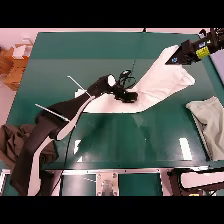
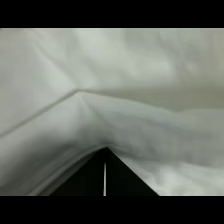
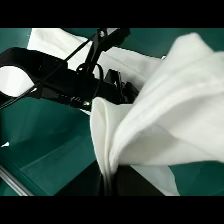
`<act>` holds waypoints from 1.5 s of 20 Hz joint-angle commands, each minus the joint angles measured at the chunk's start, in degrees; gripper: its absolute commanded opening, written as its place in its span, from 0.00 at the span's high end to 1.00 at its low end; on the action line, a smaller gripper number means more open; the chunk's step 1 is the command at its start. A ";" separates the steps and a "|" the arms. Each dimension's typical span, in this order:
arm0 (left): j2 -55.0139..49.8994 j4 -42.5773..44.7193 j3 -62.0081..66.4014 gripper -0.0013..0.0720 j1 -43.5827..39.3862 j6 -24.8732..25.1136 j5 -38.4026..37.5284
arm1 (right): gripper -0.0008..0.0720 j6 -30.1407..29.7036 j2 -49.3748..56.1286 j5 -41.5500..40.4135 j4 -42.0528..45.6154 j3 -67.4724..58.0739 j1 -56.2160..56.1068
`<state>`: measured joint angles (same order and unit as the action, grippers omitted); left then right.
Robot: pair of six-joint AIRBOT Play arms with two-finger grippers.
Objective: Fold the shirts.
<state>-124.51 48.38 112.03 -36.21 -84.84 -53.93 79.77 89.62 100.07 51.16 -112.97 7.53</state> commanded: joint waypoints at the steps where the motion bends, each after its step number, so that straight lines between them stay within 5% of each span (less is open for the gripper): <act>1: -0.68 -0.83 4.50 0.96 0.17 -0.31 -6.95 | 0.96 1.11 -0.42 -0.20 0.07 -0.17 -2.10; 7: 10.01 -0.55 5.75 0.96 14.56 -0.31 -28.41 | 0.96 7.58 -0.42 -3.89 0.11 -0.04 -6.58; 10: 18.23 1.36 5.75 0.96 25.81 -0.28 -33.94 | 0.96 11.32 -0.35 -12.48 0.39 3.13 -14.86; 18: 31.36 1.90 5.68 0.96 47.52 -0.26 -35.74 | 0.95 13.20 9.97 -65.53 -1.75 19.39 -47.10; 19: 31.41 1.77 5.68 0.96 48.19 -0.26 -36.09 | 0.77 13.05 13.51 -71.89 -2.12 19.39 -50.60; 20: 31.41 1.81 5.68 0.96 48.35 -0.26 -36.52 | 0.35 13.03 16.83 -75.95 -2.34 19.12 -53.48; 21: 31.41 1.77 5.68 0.96 48.33 -0.26 -36.41 | 0.19 13.00 19.26 -76.24 -2.08 18.49 -55.19; 24: 31.41 0.76 5.68 0.96 48.33 -0.24 -35.45 | 0.19 12.61 17.75 -69.75 1.14 17.94 -51.80; 30: 31.41 0.04 5.68 0.95 48.33 -0.33 -35.69 | 0.19 12.85 8.76 -41.81 6.10 18.32 -26.73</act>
<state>-93.17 48.90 117.71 11.92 -85.08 -89.65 92.55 100.92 45.08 55.37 -94.87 -29.28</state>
